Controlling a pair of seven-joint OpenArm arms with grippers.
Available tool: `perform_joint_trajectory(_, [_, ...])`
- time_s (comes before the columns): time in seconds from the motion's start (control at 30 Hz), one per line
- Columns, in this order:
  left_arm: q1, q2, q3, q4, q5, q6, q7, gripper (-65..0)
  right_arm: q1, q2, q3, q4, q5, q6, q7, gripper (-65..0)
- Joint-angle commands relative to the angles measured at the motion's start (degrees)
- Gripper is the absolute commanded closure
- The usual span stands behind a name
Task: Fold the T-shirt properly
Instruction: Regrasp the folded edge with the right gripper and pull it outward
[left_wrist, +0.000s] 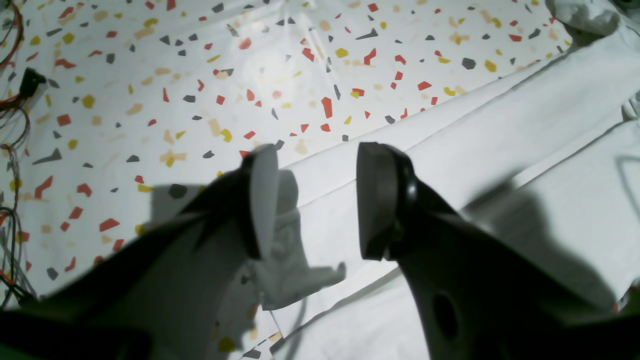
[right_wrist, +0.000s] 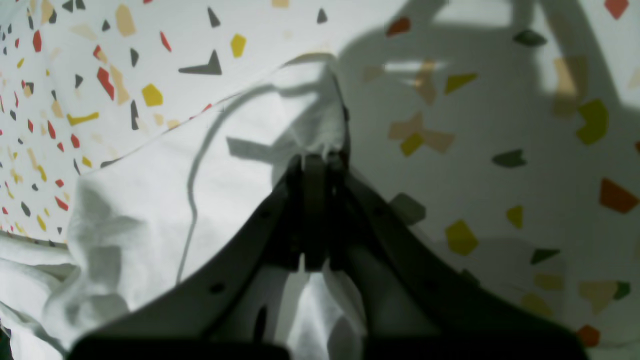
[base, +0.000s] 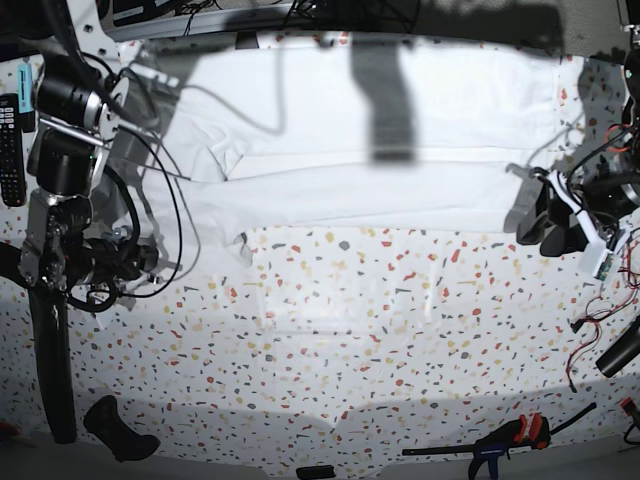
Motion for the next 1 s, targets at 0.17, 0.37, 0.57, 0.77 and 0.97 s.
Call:
perform_joint_trajectory(0.17, [-0.8,-1.0,-0.5,0.9,-0.9,0.0,-1.1,-25.4,1.3,0.6,0.0,5.8,3.9,3.7,-1.8,0.0])
perform_joint_trajectory(0.37, [-0.8,-1.0,-0.5,0.9,-0.9,0.0,0.2,-25.4,0.3,0.6,0.0,16.2,9.2,3.7,-5.9,0.0])
perform_joint_trajectory(0.57, [-0.8,-1.0,-0.5,0.9,-0.9,0.0,0.2,-25.4,-6.8,0.5,0.0,31.4,10.3,3.7,-6.1,0.0])
perform_joint_trajectory(0.77, [-0.8,-1.0,-0.5,0.9,-0.9,0.0,0.2,-25.4,-18.8,0.5,0.0,48.8,11.5,3.7,-6.1,0.0])
perform_joint_trajectory(0.97, [-0.8,-1.0,-0.5,0.9,-0.8,0.0,0.2,-25.4,-32.0,0.5,1.2,64.8,11.4,3.7,-6.1,0.0])
